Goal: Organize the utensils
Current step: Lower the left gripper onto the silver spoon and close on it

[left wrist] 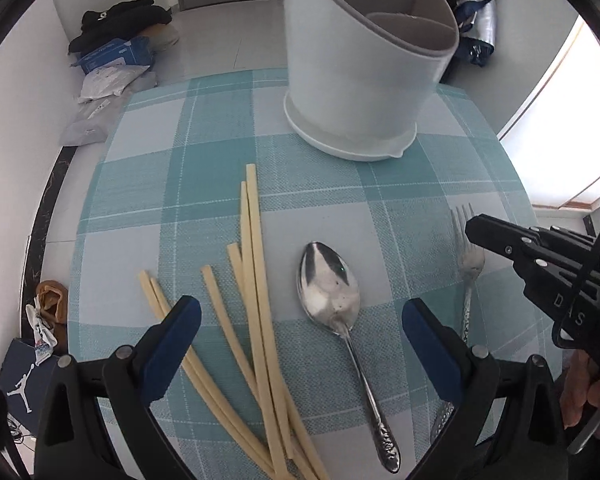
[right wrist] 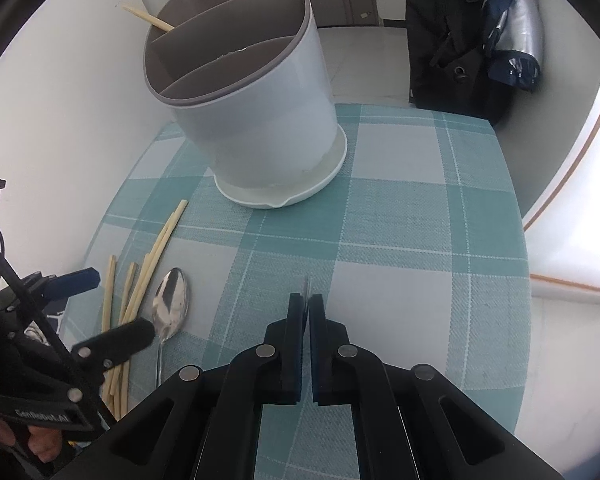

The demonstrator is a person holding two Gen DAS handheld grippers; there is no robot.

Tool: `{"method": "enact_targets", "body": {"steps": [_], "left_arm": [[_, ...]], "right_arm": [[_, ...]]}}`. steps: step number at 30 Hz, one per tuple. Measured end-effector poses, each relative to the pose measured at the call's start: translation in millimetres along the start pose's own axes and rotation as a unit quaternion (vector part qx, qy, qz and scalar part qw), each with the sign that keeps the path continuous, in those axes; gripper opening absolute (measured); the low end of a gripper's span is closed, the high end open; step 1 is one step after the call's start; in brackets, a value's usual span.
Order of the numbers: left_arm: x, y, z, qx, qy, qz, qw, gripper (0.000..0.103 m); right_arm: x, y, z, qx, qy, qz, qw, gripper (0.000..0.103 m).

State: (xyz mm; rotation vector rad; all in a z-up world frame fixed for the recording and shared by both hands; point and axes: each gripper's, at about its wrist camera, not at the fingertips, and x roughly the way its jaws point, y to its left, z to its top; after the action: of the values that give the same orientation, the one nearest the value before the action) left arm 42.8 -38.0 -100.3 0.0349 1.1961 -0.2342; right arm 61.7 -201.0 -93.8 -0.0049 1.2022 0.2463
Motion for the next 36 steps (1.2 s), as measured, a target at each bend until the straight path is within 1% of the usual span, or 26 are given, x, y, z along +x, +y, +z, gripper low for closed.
{"method": "enact_targets", "body": {"steps": [3, 6, 9, 11, 17, 18, 19, 21, 22, 25, 26, 28, 32, 34, 36], "left_arm": [[4.5, -3.6, 1.8, 0.000, 0.009, -0.012, 0.9999, 0.099], [9.6, -3.3, 4.6, -0.004, 0.017, -0.012, 0.9998, 0.098], [8.8, 4.0, 8.2, -0.029, 0.018, -0.033, 0.9989, 0.088], [10.9, 2.8, 10.3, -0.027, 0.020, -0.046, 0.9984, 0.087], [10.8, -3.2, 8.5, -0.010, 0.016, -0.034, 0.9993, 0.087], [10.1, -2.7, 8.2, -0.011, 0.015, -0.034, 0.9993, 0.083], [9.4, -2.0, 7.7, -0.011, 0.014, -0.034, 0.9993, 0.075], [10.7, -1.0, 7.2, -0.009, 0.021, -0.037, 0.9991, 0.071], [11.9, 1.1, 6.7, -0.015, 0.026, -0.043, 0.9986, 0.070], [8.0, 5.0, 7.6, -0.031, 0.017, -0.063, 0.9974, 0.070], [5.1, 5.5, 8.0, -0.032, 0.009, -0.064, 0.9974, 0.070], [-1.1, 4.2, 8.7, -0.028, -0.007, -0.065, 0.9975, 0.070], [-10.8, -4.9, 9.3, -0.009, -0.027, -0.084, 0.9960, 0.070], [-7.8, -9.6, 8.2, 0.001, -0.018, -0.087, 0.9961, 0.070], [-1.0, -9.4, 6.5, 0.000, 0.002, -0.088, 0.9961, 0.070]], "right_arm": [[-3.2, -0.2, -1.0, -0.002, -0.003, 0.000, 1.000, 0.002], [-4.5, -4.3, -2.3, 0.001, -0.002, -0.002, 1.000, 0.002], [-4.0, -10.4, -3.5, 0.013, 0.002, -0.001, 1.000, 0.002], [-4.3, -13.5, -4.6, 0.017, 0.004, 0.000, 1.000, 0.002], [-9.5, -11.6, -5.5, 0.013, -0.003, 0.002, 1.000, 0.002], [-9.7, -11.6, -5.4, 0.013, -0.003, 0.002, 1.000, 0.002], [-9.7, -11.7, -5.3, 0.014, -0.003, 0.003, 1.000, 0.002], [-9.7, -12.9, -5.2, 0.014, -0.002, 0.003, 1.000, 0.002], [-9.6, -13.7, -5.3, 0.015, -0.002, 0.003, 1.000, 0.002], [-7.4, -16.9, -5.0, 0.021, 0.002, 0.001, 1.000, 0.002], [-6.8, -17.8, -4.5, 0.023, 0.003, 0.000, 1.000, 0.002], [-6.4, -19.3, -3.5, 0.026, 0.003, 0.000, 1.000, 0.002], [-8.0, -20.2, -2.0, 0.025, 0.000, 0.002, 1.000, 0.002], [-8.7, -20.1, -2.4, 0.026, 0.000, 0.004, 1.000, 0.002], [-8.5, -20.6, -2.8, 0.027, 0.001, 0.005, 1.000, 0.002]]}}
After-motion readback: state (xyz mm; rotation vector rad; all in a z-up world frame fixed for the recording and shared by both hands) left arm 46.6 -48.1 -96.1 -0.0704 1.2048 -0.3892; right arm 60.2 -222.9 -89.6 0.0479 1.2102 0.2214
